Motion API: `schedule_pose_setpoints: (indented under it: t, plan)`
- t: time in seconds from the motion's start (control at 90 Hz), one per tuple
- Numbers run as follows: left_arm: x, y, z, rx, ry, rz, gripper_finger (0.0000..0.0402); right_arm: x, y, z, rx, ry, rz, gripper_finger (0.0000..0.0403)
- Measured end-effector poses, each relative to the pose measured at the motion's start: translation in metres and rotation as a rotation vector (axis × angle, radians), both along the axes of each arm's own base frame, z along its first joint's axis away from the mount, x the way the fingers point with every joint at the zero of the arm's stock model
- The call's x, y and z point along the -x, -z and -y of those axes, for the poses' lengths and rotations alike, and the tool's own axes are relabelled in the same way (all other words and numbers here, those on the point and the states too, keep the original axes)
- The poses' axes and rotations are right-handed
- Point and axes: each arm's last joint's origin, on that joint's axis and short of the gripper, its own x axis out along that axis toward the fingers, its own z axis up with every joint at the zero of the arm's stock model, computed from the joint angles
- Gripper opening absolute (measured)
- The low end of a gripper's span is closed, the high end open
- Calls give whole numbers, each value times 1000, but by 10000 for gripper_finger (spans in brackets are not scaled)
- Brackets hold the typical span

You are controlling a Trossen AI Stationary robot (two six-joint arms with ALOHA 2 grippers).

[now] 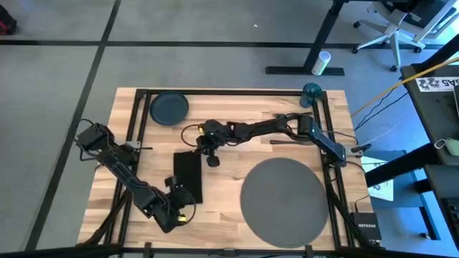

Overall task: Set table place
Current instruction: Fold the black table napkin

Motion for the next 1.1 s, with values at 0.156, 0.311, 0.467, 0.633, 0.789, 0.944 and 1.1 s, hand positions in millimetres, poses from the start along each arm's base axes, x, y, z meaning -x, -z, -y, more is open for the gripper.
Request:
schedule_pose_setpoints:
  t: [0.156,0.311,0.467,0.633,0.789,0.944,1.1]
  plan:
    - [15,-3,-7,-1,-40,43,0,-1,-10,-6,46,-36,7,0]
    - [23,-1,-18,-10,-50,52,0,3,-33,-18,131,-80,29,0]
    - [28,3,-34,-17,-78,50,0,12,-55,-37,199,-145,15,0]
    - [26,1,-53,-8,-138,60,0,18,-54,-75,231,-226,-35,0]
    - [22,0,-74,-49,-184,64,0,25,-35,-122,296,-265,-41,0]
    - [18,6,-96,-64,-215,90,0,26,-34,-151,371,-220,63,0]
    - [12,14,-111,-38,-190,162,0,25,-34,-165,455,-189,152,0]
